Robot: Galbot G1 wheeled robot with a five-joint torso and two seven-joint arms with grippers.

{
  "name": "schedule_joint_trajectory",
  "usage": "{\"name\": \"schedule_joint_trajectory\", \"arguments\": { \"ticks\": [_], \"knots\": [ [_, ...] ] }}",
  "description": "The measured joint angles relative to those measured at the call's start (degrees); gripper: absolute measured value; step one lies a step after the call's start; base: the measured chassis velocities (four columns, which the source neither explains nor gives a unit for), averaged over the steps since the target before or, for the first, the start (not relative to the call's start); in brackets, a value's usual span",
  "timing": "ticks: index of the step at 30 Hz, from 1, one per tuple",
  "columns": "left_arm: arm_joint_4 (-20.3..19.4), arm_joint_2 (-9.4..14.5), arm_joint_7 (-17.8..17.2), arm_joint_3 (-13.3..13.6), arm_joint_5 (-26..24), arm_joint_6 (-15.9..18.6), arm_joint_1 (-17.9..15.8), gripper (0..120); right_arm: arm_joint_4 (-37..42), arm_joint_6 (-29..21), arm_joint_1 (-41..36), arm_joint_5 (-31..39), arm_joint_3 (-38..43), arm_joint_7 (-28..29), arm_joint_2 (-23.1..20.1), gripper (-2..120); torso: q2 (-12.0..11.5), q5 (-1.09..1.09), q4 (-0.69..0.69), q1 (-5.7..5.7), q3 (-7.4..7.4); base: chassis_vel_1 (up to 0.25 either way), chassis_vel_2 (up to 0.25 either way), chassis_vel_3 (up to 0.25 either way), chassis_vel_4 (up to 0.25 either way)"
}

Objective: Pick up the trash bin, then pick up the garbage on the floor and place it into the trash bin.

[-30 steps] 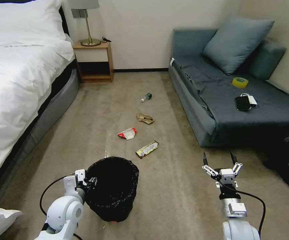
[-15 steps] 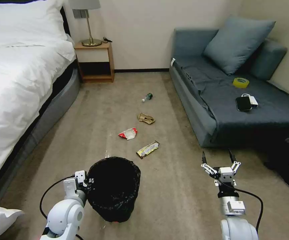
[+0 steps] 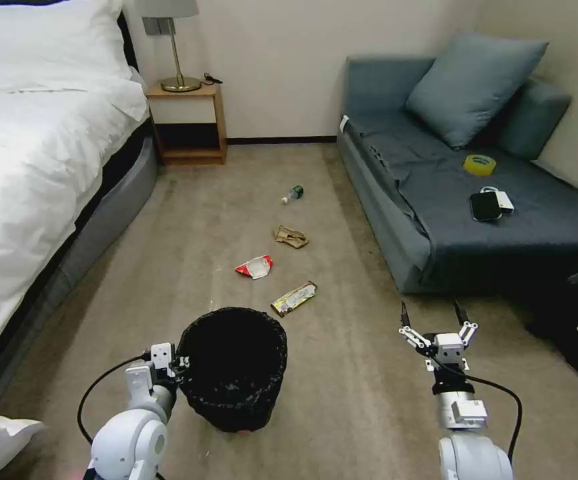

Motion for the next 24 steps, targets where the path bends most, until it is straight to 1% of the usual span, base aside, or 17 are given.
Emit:
{"name": "schedule_joint_trajectory", "arguments": {
  "ticks": [2, 3, 4, 7, 8, 9, 12, 14, 21, 24],
  "knots": [
    [-0.12, -0.12, 1.26, -0.33, 0.46, -1.91, 0.17, 4, 0.00, -0.02, 0.04, 0.00, -0.12, 0.00, 0.00, 100, 0.00, 0.01, 0.00, 0.00, 0.00, 0.000, 0.000, 0.000, 0.000],
    [-0.12, -0.19, 2.23, -0.50, 0.65, -3.47, 0.27, 4, 0.00, -0.06, 0.08, 0.00, -0.23, 0.00, 0.00, 100, 0.00, 0.01, 0.00, 0.00, 0.00, 0.000, 0.000, 0.000, 0.000],
    [-0.12, -0.19, 2.23, -0.50, 0.65, -3.47, 0.27, 4, 0.00, -0.06, 0.08, 0.00, -0.23, 0.00, 0.00, 100, 0.00, 0.01, 0.00, 0.00, 0.00, 0.000, 0.000, 0.000, 0.000],
    [-0.46, -0.21, 4.35, -1.19, 0.97, -7.34, 0.80, 4, -0.22, -0.09, 0.31, -0.09, -0.62, -0.10, 0.00, 100, 0.00, 0.01, 0.01, 0.00, 0.00, 0.000, 0.000, 0.000, 0.000],
    [-0.70, -0.18, 4.94, -1.39, 0.95, -7.93, 1.03, 4, -0.30, -0.09, 0.39, -0.12, -0.77, -0.15, -0.01, 100, 0.00, 0.02, 0.01, 0.00, 0.00, 0.000, 0.000, 0.000, 0.000],
    [-0.70, -0.18, 4.94, -1.39, 0.95, -7.93, 1.03, 4, -0.30, -0.09, 0.39, -0.12, -0.77, -0.15, -0.01, 100, 0.00, 0.02, 0.01, 0.00, 0.00, 0.000, 0.000, 0.000, 0.000],
    [-1.59, -0.17, 6.75, -2.32, 0.32, -9.49, 1.87, 4, -0.50, -0.16, 0.74, -0.10, -0.99, -0.29, -0.01, 100, 0.00, 0.02, 0.01, 0.00, 0.00, 0.000, 0.000, 0.000, 0.000],
    [-1.83, -0.24, 6.98, -2.61, 0.01, -9.84, 2.04, 4, -0.51, -0.25, 0.81, -0.05, -1.11, -0.36, -0.08, 100, 0.00, 0.02, 0.01, 0.00, 0.00, 0.000, 0.000, 0.000, 0.000],
    [-2.74, -1.31, 8.99, -4.84, -0.99, -12.74, 3.27, 4, -0.53, -0.19, 0.83, 1.04, -1.45, -2.22, -0.32, 100, 0.00, 0.01, 0.01, 0.00, 0.00, 0.000, 0.000, 0.000, 0.000],
    [-2.75, -1.34, 9.03, -4.89, -1.01, -12.79, 3.30, 4, -0.53, -0.17, 0.83, 1.06, -1.46, -2.29, -0.32, 100, 0.00, 0.02, 0.01, 0.00, -0.01, 0.000, 0.000, 0.000, 0.000]
  ]
}}
